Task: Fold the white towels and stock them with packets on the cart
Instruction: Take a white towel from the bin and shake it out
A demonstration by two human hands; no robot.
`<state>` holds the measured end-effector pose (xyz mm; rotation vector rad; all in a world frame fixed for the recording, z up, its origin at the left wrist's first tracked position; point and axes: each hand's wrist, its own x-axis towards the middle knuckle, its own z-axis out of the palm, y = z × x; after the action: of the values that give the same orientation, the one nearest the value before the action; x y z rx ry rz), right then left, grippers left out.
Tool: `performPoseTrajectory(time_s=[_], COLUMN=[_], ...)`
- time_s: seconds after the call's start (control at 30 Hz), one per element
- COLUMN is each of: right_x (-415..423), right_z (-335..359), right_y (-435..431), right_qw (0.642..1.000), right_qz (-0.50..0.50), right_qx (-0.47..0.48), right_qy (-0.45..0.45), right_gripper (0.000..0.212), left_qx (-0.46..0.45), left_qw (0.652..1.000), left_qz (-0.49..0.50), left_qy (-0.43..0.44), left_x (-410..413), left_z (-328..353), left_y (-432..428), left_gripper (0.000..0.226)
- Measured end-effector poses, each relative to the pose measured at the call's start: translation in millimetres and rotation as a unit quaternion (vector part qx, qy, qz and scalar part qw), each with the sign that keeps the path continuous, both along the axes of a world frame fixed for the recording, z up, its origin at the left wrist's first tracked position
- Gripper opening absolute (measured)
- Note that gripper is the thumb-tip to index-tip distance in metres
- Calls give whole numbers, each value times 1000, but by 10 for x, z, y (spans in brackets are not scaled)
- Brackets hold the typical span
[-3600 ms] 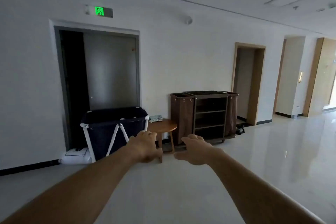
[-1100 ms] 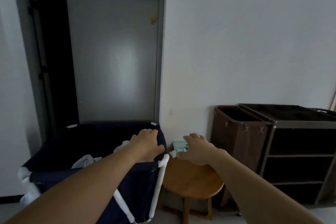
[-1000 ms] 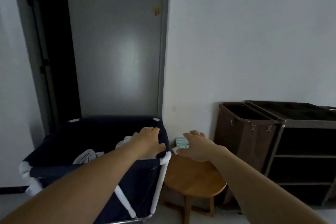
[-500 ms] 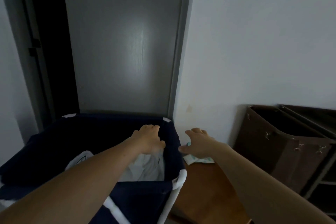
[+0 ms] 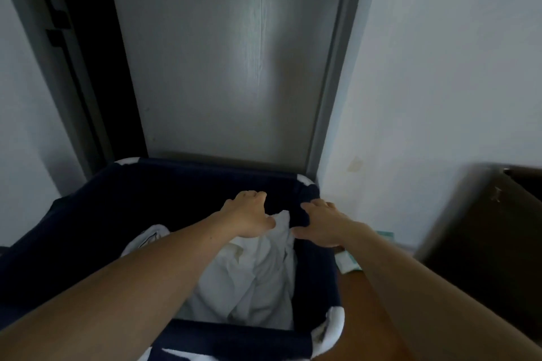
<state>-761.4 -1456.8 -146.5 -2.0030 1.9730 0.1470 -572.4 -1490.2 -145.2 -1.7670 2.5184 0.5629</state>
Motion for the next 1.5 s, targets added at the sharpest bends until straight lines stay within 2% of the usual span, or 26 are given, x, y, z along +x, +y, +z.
performPoseTrajectory(time_s=[0.27,0.37,0.5,0.67,1.0,1.17,1.27,1.33,1.37,1.43,1.5], right_x=[-7,87,254,453,1038,1265,1374,1434,1454,1457,1421], right_z=[-737,-1050,-1491,-2076,-3351,-3820,-4151,-4330,-4380,-4409,-4353], right_y=[-1251,-1550,-1870,-2244,-3133,-3376,-3278,-3110,-3028,-2893,-2786], right_qw=[994,989,982,972,959,948,947,954,957,965,973], right_qz=[65,58,65,28,-85,-147,-148,-148,-151,-143,-135], right_qx=[70,115,163,211,243,269,278,260,246,217,179], right_qy=[-49,-68,-74,-98,-118,-86,-53,-30,-25,-24,-58], right_gripper=[89,93,88,92,126,147,151,141,127,86,57], left_qx=[64,92,129,168,240,250,248,247,248,261,277], left_qw=[994,989,983,976,959,953,952,951,950,945,938], left_qz=[92,110,131,133,149,162,165,168,169,171,169], left_qy=[-12,-18,-30,-30,19,61,74,81,86,100,119], left_x=[87,205,376,590,1036,1166,1206,1230,1244,1280,1305], left_z=[-621,-1064,-1587,-2098,-3332,-3762,-3959,-4038,-4054,-4059,-4002], left_y=[-908,-1194,-1509,-1879,-2640,-2847,-2852,-2807,-2775,-2718,-2675], left_gripper=[72,88,91,72,81,80,79,79,80,89,115])
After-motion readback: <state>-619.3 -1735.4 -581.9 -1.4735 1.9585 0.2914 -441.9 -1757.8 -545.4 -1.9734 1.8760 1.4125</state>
